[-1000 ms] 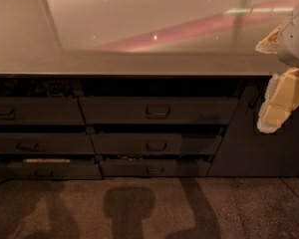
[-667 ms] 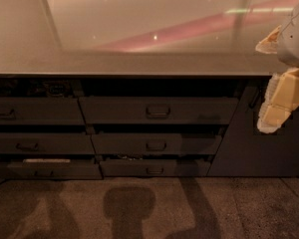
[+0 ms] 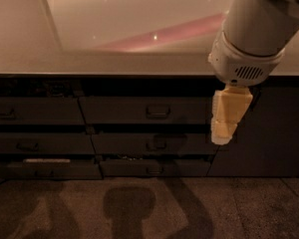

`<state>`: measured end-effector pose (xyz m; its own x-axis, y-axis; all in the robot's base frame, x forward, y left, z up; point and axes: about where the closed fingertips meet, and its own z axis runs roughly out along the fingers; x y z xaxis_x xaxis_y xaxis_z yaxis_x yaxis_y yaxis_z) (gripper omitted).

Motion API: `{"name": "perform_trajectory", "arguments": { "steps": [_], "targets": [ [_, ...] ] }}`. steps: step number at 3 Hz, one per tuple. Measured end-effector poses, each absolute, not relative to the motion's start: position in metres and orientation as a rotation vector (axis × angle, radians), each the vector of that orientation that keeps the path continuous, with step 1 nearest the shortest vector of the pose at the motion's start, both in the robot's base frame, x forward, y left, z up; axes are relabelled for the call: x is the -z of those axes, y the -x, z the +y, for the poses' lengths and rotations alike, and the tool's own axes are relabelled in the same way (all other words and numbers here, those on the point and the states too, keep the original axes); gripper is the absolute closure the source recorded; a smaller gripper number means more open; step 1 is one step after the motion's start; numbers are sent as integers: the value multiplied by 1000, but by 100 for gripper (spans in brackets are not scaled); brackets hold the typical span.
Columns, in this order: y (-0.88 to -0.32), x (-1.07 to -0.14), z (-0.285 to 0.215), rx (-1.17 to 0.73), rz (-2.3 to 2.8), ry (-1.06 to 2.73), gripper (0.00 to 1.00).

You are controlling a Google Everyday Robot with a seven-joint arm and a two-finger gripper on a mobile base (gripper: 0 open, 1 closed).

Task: Open top drawer

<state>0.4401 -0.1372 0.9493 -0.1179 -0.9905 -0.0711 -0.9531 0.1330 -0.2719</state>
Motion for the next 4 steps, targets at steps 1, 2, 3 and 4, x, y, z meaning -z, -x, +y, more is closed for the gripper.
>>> {"name": "perform_trajectory", "arguments": {
  "steps": [1, 2, 3, 4],
  "targets": [
    [-438, -949, -137, 273, 2150, 1915, 0],
    [-433, -950, -135, 338, 2108, 1919, 0],
    [-389, -961, -135, 449, 2109, 1775, 0],
    [-389, -961, -135, 449, 2109, 1775, 0]
  ]
}}
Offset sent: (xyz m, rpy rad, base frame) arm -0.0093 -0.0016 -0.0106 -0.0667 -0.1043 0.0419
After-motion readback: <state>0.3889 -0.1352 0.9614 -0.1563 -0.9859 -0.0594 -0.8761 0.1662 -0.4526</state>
